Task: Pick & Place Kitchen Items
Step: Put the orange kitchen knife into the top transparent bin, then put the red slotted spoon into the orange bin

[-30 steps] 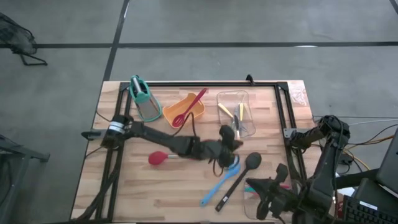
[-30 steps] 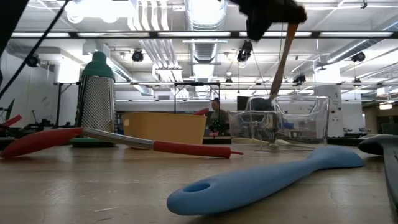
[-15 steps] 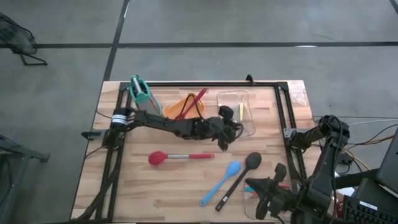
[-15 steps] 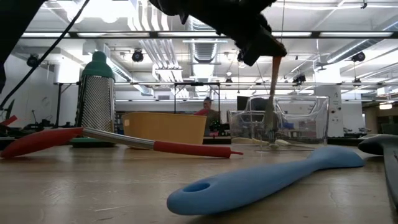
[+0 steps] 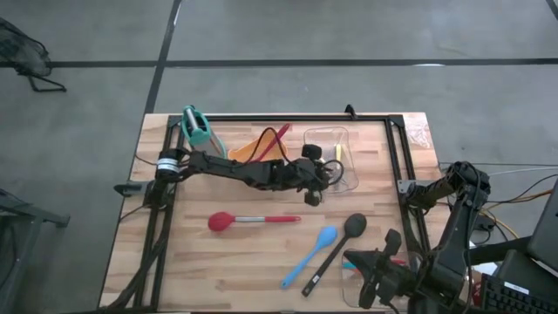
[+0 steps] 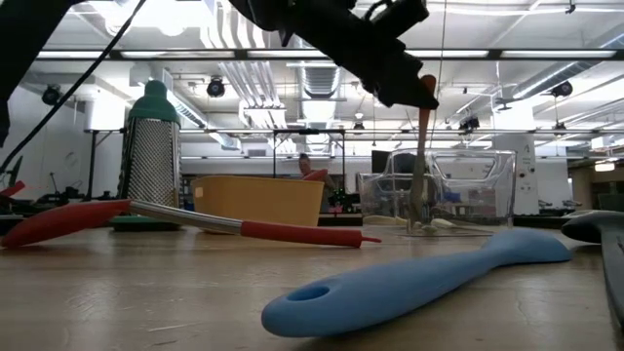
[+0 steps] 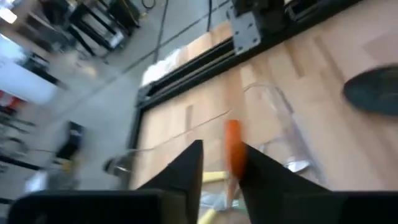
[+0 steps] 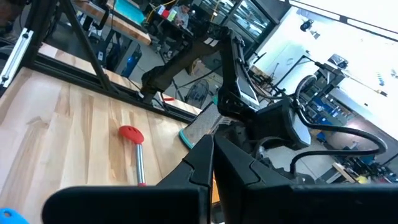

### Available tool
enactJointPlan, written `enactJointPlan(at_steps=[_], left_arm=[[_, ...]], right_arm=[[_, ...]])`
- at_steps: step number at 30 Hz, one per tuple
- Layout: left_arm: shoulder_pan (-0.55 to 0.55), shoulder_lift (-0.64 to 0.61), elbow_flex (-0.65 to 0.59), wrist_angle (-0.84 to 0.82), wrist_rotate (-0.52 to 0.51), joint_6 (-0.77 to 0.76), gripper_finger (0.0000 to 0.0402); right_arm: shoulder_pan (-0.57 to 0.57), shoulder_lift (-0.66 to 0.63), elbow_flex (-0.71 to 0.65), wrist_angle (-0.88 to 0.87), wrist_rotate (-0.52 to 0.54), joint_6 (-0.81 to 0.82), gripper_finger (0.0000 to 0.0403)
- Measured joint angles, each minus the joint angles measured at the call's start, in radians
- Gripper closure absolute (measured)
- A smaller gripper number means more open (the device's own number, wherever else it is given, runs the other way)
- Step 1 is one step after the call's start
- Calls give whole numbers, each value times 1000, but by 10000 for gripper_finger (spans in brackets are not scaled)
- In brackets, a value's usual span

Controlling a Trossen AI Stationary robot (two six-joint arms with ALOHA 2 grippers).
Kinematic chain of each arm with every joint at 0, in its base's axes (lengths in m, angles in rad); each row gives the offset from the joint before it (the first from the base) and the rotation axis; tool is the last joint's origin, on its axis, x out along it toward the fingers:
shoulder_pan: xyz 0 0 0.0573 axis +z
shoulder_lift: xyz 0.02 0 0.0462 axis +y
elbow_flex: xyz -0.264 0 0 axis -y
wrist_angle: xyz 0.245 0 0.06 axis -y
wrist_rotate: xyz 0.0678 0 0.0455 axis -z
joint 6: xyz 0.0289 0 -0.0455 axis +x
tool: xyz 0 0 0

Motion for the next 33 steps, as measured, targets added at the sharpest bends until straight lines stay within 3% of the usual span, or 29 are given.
enactJointPlan(at_steps=[6, 10, 15, 23, 33], left_arm=[[24, 0, 6, -107, 123, -233, 229], [53, -10, 8, -213, 307, -344, 196], [72, -43, 18, -234, 548, -456, 188], [84, -103, 48, -269, 564, -465, 188], [-10, -167, 32, -402, 571, -421, 188]], right_arm=[[0, 0, 0, 0, -3, 3, 394], [0, 0, 0, 0, -3, 4, 394], [0, 0, -5, 2, -3, 5, 394], [0, 0, -12, 3, -3, 8, 394], [-12, 0, -26, 4, -37, 55, 394]])
